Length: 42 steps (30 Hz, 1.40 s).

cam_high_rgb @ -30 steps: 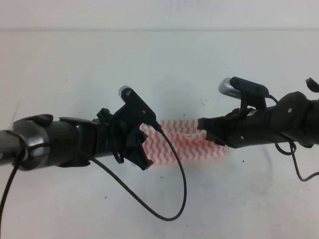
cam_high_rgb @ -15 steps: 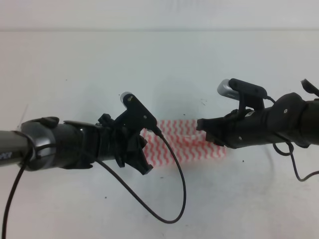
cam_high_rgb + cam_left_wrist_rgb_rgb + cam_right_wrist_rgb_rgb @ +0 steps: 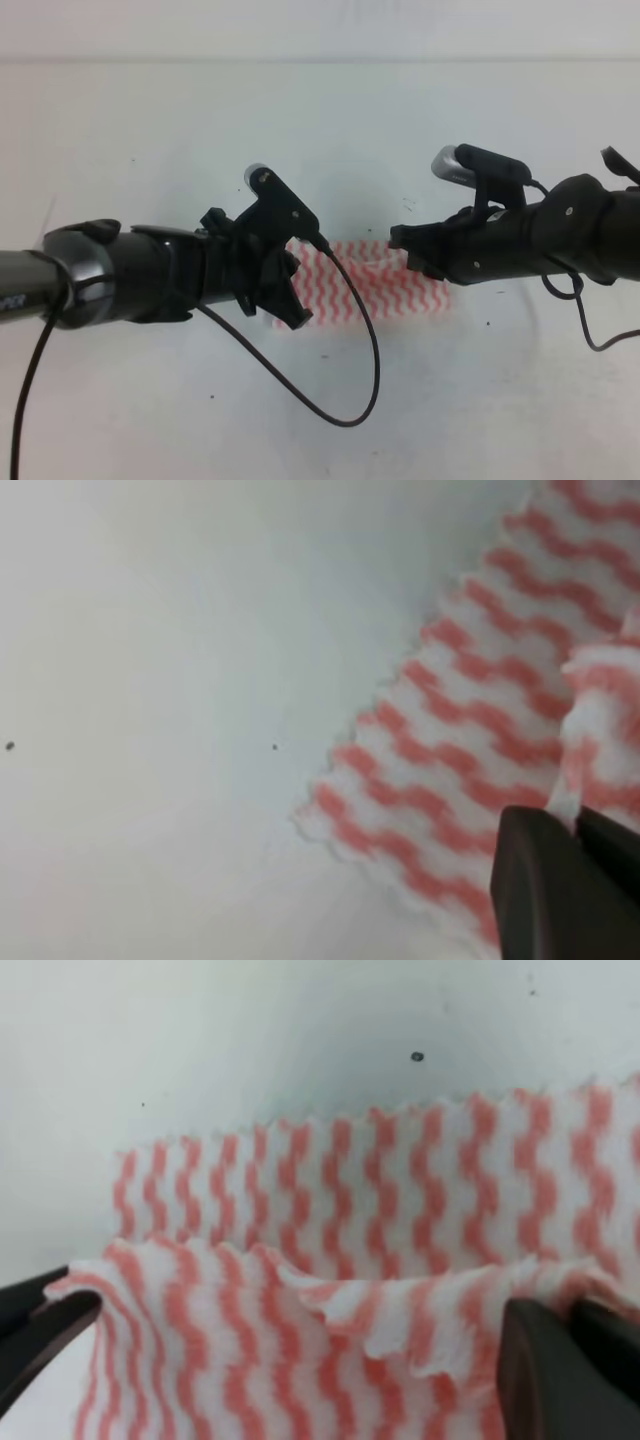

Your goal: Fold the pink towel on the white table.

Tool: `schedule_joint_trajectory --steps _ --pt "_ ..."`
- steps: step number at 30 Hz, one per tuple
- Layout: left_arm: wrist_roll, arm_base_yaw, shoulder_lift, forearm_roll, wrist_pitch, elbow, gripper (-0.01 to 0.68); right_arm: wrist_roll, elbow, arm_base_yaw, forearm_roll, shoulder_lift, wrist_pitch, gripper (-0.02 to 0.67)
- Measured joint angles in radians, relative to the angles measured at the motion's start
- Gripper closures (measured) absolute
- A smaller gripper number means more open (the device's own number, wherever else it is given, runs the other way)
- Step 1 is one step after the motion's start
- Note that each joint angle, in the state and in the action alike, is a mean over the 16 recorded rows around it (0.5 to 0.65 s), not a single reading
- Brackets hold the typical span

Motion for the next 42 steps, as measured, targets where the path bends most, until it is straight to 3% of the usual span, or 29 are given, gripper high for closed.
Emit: schedule_joint_trajectory --steps 16,42 --pt "0.004 0.038 0.013 0.000 0.005 -0.026 0.677 0.001 -0.013 -0.011 0.000 0.009 -0.007 0.666" --pt "0.036 0.040 0.022 0.000 0.029 -0.026 0.677 0.001 -0.013 -0.037 0.006 0.009 -0.006 0.666"
